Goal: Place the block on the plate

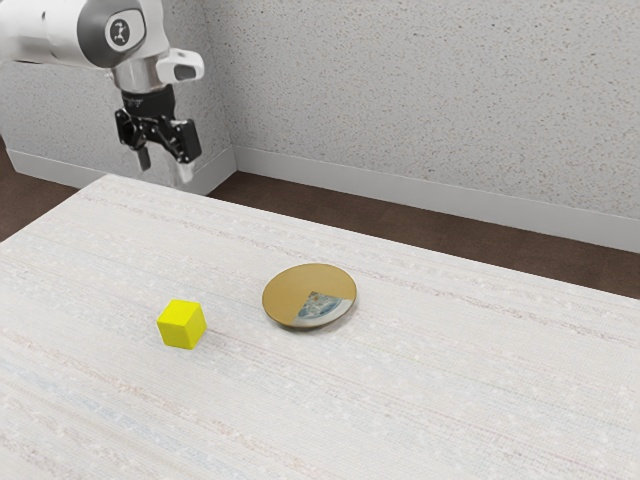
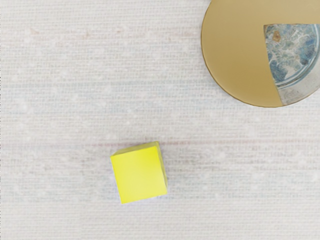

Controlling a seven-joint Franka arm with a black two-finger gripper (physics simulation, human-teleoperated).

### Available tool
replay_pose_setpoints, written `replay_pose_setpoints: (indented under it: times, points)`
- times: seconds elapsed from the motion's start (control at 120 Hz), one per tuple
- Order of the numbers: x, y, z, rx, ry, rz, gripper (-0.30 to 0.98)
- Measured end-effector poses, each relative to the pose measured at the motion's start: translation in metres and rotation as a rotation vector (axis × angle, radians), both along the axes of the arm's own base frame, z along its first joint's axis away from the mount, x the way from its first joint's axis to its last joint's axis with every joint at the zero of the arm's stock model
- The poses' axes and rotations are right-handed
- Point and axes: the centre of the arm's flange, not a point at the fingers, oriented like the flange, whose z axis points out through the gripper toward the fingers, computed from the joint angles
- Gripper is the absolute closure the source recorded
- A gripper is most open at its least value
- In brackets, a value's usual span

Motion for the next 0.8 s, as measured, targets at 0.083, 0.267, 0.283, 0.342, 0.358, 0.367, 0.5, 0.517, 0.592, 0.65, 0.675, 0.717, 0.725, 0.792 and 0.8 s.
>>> replay_pose_setpoints:
  times: [0.083, 0.267, 0.283, 0.342, 0.358, 0.367, 0.5, 0.517, 0.592, 0.65, 0.675, 0.717, 0.725, 0.792, 0.8]
  points:
    - [0.002, 0.0, 0.001, 0.001, -0.013, -0.01, 0.0]
    - [0.0, 0.003, -0.012, 0.0, 0.003, -0.02, 0.0]
    - [-0.004, 0.004, -0.016, -0.002, 0.013, -0.017, 0.0]
    - [-0.018, 0.008, -0.031, -0.007, 0.038, -0.005, 0.0]
    - [-0.021, 0.008, -0.037, -0.009, 0.044, -0.001, 0.0]
    - [-0.023, 0.009, -0.039, -0.009, 0.047, 0.001, 0.0]
    - [-0.043, 0.012, -0.096, -0.017, 0.077, 0.021, 0.0]
    - [-0.045, 0.013, -0.104, -0.018, 0.079, 0.023, 0.0]
    - [-0.049, 0.014, -0.13, -0.02, 0.086, 0.037, 0.0]
    - [-0.046, 0.015, -0.147, -0.022, 0.091, 0.049, 0.0]
    - [-0.044, 0.016, -0.154, -0.022, 0.091, 0.053, 0.0]
    - [-0.042, 0.018, -0.165, -0.022, 0.09, 0.062, 0.0]
    - [-0.042, 0.019, -0.168, -0.023, 0.09, 0.064, 0.0]
    - [-0.045, 0.027, -0.193, -0.033, 0.088, 0.095, 0.0]
    - [-0.044, 0.029, -0.196, -0.035, 0.087, 0.1, 0.0]
